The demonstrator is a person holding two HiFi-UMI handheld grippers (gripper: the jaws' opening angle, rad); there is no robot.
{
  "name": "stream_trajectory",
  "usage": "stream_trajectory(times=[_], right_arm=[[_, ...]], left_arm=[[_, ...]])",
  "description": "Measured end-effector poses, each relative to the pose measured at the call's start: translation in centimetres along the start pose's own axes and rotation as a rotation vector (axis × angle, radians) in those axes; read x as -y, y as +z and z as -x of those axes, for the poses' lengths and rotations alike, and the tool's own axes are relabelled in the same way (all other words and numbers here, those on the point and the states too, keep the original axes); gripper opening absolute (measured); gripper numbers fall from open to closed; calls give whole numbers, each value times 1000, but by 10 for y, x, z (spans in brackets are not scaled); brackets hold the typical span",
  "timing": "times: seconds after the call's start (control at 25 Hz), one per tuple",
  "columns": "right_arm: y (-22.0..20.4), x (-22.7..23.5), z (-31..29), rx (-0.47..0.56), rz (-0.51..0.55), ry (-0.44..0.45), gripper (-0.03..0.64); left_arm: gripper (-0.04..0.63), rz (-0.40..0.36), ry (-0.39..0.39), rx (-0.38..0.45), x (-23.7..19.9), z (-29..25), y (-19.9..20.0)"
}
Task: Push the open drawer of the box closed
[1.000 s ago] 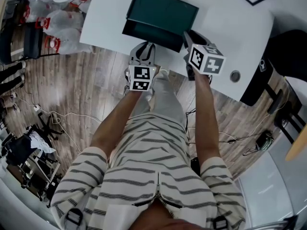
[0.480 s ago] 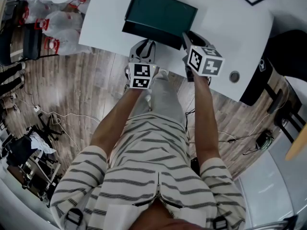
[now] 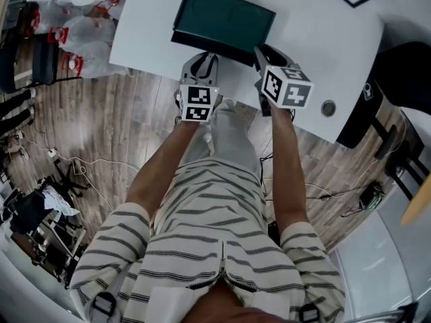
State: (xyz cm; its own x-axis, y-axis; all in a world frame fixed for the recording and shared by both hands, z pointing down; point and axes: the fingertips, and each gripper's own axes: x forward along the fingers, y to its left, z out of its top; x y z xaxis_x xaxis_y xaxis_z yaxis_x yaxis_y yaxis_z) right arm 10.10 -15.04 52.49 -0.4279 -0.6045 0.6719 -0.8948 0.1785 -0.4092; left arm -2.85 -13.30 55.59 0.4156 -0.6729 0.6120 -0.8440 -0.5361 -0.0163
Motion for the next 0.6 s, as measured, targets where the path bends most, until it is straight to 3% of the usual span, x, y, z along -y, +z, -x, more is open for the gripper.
stream_trajectory(times=[0.6], right_arm=[[-1, -1, 0, -6, 9, 3, 106]], left_arm=[[69, -30, -6, -3, -1, -11, 7]])
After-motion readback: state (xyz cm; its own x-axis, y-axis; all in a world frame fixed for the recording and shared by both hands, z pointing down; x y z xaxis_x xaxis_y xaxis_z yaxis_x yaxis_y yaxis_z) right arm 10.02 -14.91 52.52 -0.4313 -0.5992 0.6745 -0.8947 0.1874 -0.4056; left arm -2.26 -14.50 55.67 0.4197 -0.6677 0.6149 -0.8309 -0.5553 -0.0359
